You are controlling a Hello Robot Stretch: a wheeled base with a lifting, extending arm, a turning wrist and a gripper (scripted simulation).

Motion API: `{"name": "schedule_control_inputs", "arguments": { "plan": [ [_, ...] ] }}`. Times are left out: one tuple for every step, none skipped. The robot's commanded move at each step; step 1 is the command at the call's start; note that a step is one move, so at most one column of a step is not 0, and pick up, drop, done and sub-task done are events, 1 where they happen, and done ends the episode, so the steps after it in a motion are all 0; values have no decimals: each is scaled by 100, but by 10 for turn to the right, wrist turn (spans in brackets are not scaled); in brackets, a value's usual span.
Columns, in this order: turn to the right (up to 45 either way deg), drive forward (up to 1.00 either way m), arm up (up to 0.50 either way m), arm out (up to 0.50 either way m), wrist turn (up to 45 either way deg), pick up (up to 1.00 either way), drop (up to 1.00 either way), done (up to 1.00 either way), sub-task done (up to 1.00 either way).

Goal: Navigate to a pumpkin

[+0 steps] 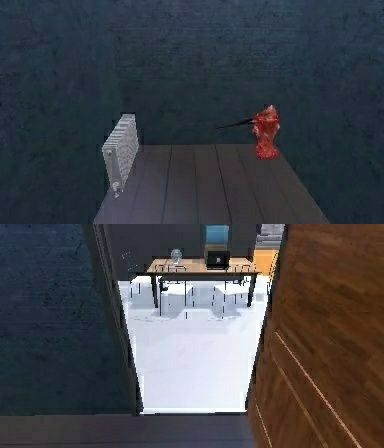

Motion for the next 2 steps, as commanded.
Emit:
{"name": "schedule_control_inputs", "arguments": {
  "plan": [
    [450,0,0,0,0,0,0,0,0],
    [450,0,0,0,0,0,0,0,0]
  ]
}}
